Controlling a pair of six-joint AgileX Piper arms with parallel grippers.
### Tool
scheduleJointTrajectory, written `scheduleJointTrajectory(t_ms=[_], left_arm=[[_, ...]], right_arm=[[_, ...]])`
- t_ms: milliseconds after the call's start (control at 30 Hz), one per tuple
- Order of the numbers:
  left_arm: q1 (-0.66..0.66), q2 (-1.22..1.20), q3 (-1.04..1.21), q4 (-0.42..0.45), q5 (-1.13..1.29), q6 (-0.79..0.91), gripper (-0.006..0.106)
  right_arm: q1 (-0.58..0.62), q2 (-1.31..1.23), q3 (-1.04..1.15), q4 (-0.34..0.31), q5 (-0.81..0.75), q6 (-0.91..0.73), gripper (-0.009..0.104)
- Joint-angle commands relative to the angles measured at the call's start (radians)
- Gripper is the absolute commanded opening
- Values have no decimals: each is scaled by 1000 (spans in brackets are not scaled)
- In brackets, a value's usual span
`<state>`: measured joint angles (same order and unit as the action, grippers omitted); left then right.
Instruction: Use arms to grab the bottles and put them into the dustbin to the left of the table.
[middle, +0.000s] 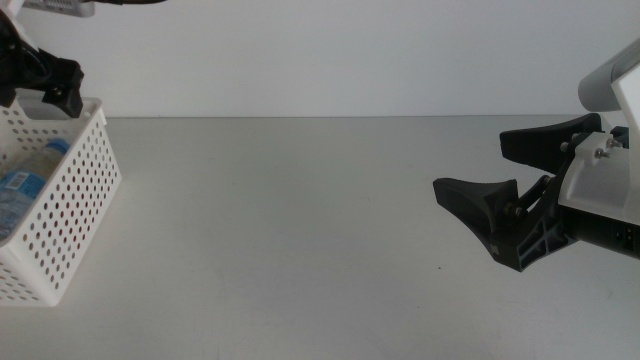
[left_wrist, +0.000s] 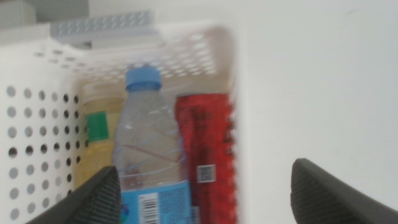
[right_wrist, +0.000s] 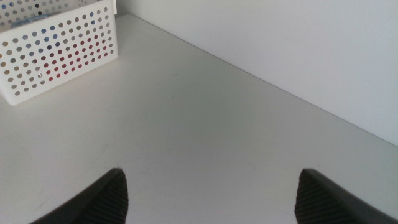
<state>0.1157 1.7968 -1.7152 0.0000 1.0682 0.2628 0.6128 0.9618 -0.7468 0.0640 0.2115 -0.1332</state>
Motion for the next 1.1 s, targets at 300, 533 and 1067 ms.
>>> scheduleJointTrajectory(t_ms=[300,533,1067], left_arm=[[-163,-300,88,-35,-122,-3,94],[-227,-535,345,-92,-372,-3,94],[-225,-695,470,-123,-429,-3,94]], right_arm=[[-1,-17,-23,-2,-68,-12,70],[-1,-17,-23,-2,-68,-12,70],[-1,-17,-23,-2,-68,-12,70]])
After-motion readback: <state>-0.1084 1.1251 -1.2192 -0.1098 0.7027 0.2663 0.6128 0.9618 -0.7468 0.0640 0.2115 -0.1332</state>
